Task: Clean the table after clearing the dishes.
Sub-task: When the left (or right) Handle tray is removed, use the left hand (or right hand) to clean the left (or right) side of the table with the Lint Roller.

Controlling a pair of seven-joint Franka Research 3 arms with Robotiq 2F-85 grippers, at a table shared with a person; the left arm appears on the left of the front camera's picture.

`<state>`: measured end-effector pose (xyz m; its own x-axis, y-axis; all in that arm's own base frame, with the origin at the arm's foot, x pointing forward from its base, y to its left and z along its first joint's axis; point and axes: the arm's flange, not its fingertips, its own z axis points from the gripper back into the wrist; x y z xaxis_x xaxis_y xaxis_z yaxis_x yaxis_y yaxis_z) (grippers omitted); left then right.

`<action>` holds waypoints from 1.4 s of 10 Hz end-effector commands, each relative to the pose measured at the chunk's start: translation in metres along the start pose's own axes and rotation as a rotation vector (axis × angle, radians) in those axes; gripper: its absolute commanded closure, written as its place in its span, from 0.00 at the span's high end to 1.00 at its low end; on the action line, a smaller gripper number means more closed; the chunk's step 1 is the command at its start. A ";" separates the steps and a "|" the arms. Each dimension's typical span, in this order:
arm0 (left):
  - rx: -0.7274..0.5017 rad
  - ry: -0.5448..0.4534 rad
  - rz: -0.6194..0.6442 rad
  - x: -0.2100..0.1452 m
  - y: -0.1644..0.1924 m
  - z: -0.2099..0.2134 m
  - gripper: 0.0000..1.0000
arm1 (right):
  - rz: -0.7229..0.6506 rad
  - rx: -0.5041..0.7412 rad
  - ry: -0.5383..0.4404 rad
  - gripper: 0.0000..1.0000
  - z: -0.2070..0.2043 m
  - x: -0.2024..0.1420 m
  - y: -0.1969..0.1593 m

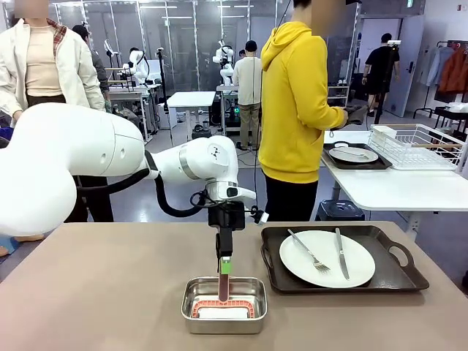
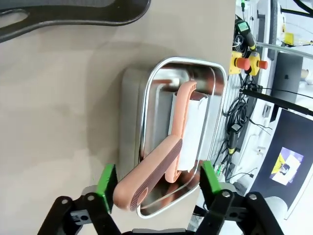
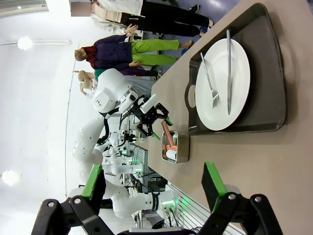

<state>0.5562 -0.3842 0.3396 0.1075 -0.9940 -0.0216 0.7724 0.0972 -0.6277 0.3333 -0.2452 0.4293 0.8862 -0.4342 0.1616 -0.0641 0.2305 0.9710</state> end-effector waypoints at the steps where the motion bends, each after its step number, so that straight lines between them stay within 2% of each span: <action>1: -0.010 0.012 -0.006 -0.002 -0.003 0.006 0.00 | 0.015 0.014 -0.007 1.00 0.000 0.000 0.004; 3: 0.000 0.024 0.007 -0.002 -0.003 0.007 0.00 | 0.015 0.014 -0.007 1.00 0.000 0.000 0.004; 4: 0.001 0.023 0.006 -0.002 -0.002 0.006 0.13 | 0.015 0.014 -0.007 1.00 0.000 0.000 0.004; 5: 0.000 0.022 0.010 -0.002 -0.001 0.006 0.03 | 0.015 0.014 -0.007 1.00 0.000 0.000 0.004; 6: 0.005 0.023 0.017 -0.003 -0.001 0.006 0.00 | 0.015 0.014 -0.007 1.00 0.000 0.000 0.004; 8: 0.009 0.022 0.029 -0.006 -0.008 0.011 0.00 | 0.015 0.014 -0.007 1.00 0.000 0.000 0.004; 9: -0.010 -0.036 0.252 -0.012 -0.022 0.021 0.00 | 0.015 0.014 -0.007 1.00 0.000 0.000 0.004; 10: 0.031 -0.174 0.243 -0.028 -0.066 0.038 0.00 | 0.015 0.014 -0.007 1.00 0.000 0.000 0.004; 11: 0.083 -0.283 0.250 -0.057 -0.098 0.051 0.00 | 0.015 0.014 -0.007 1.00 0.000 0.000 0.004; 13: 0.072 -0.526 0.492 -0.139 -0.126 0.063 0.00 | 0.015 0.014 -0.007 1.00 0.000 0.000 0.004; 14: 0.046 -0.697 0.616 -0.182 -0.122 0.063 0.00 | 0.015 0.014 -0.007 1.00 0.000 0.000 0.004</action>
<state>0.5233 -0.2555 0.4932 0.7333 -0.6739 0.0898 0.5733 0.5420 -0.6144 0.3329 -0.2456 0.4294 0.8856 -0.4353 0.1618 -0.0641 0.2305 0.9710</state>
